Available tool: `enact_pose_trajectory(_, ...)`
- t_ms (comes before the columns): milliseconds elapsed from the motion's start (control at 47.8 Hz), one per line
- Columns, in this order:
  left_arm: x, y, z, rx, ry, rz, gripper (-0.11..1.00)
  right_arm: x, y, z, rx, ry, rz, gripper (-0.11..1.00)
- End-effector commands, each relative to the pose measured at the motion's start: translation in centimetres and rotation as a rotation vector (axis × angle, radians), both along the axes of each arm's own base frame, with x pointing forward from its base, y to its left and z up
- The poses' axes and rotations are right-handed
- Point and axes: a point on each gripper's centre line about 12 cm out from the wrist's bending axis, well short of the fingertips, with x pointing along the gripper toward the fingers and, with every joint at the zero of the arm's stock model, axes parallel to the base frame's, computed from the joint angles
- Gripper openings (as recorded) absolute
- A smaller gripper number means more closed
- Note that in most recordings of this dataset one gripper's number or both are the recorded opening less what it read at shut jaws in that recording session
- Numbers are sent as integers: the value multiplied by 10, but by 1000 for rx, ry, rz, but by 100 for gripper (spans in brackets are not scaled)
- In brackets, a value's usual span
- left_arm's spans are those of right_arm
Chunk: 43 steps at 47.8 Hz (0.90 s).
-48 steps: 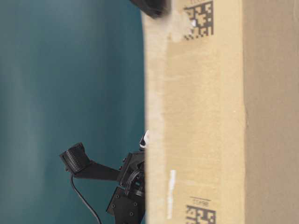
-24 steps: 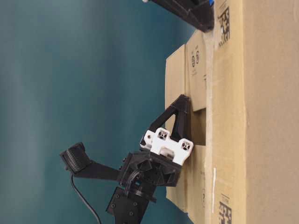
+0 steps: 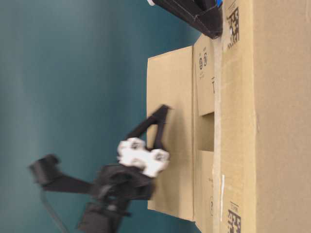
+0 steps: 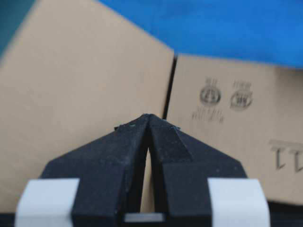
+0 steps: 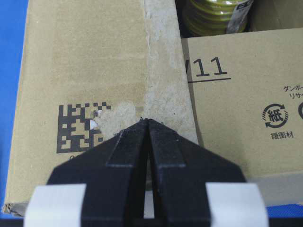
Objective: Close the cardboard box.
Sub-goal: 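Move the left gripper up behind the box to the back flap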
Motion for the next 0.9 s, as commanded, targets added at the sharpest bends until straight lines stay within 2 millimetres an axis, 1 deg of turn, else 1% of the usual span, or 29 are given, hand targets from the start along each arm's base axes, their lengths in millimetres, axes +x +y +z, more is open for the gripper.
enact_pose_trajectory(0, -1, 2, 42, 26, -79, 5, 0, 3, 0, 5, -1, -20, -1, 0)
enact_pose_trajectory(42, -3, 7, 55, 32, -91, 15, 0, 4, 0, 5, -1, -23, -1, 0)
enact_pose_trajectory(105, -7, 16, 67, 36, -98, 37, 0, 4, 0, 6, -2, -26, -2, 0)
enact_pose_trajectory(188, -11, 34, 77, 35, -90, 80, 0, 4, 0, 6, -6, -30, 0, 0)
enact_pose_trajectory(251, -14, 51, 80, 29, -71, 120, 0, 4, 0, 6, -6, -32, 0, 0)
enact_pose_trajectory(293, -16, 67, 79, 18, -43, 156, 0, 4, 0, 6, -6, -32, 0, 0)
enact_pose_trajectory(398, -19, 97, 73, -24, 56, 220, 0, 4, 0, 7, -8, -35, 1, 0)
enact_pose_trajectory(481, -18, 112, 69, -61, 146, 243, 0, 4, 0, 7, -9, -35, 2, 0)
enact_pose_trajectory(607, -14, 124, 61, -113, 268, 255, 0, 5, -1, 7, -11, -41, 0, 0)
enact_pose_trajectory(670, -12, 128, 54, -137, 329, 256, 0, 5, -1, 7, -14, -44, 3, 0)
enact_pose_trajectory(816, -7, 130, 35, -159, 441, 234, 0, 5, -1, 8, -17, -48, 4, 0)
enact_pose_trajectory(879, -6, 128, 33, -159, 460, 224, 0, 5, 0, 8, -18, -48, 5, 0)
